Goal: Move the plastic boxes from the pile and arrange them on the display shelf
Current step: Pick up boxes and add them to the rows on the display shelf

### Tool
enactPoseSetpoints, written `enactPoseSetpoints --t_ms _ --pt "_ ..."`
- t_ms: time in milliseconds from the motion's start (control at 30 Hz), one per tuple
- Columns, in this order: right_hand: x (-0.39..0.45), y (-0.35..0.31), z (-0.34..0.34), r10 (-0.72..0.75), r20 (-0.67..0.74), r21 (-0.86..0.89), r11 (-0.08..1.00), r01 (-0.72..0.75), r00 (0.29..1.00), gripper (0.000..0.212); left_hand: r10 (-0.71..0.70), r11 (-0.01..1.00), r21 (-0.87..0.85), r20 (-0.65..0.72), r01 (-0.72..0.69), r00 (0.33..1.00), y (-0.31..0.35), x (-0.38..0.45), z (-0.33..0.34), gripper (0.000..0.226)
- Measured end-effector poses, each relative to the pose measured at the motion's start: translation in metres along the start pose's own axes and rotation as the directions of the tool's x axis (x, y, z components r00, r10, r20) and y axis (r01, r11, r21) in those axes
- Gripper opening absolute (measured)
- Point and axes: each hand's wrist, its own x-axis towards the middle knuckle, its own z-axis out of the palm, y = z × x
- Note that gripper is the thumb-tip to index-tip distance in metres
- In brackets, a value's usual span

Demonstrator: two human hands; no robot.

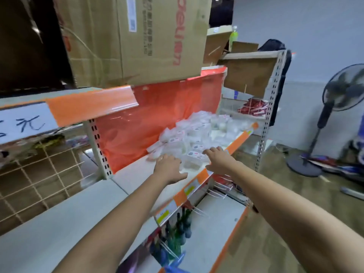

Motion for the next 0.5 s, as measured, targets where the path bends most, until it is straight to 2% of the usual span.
enactPoseSetpoints --t_ms 267,500 --pt "0.036 0.105 0.029 0.128 0.030 0.044 0.991 -0.129 0.991 0.060 0.115 0.993 0.009 -0.012 -0.115 0.993 0.064 0.122 -0.001 0.060" --pt "0.114 0.203 0.022 0.224 0.048 0.033 0.974 -0.226 0.973 0.059 0.185 0.983 0.032 -0.052 -0.183 0.981 0.099 0.255 -0.006 0.061"
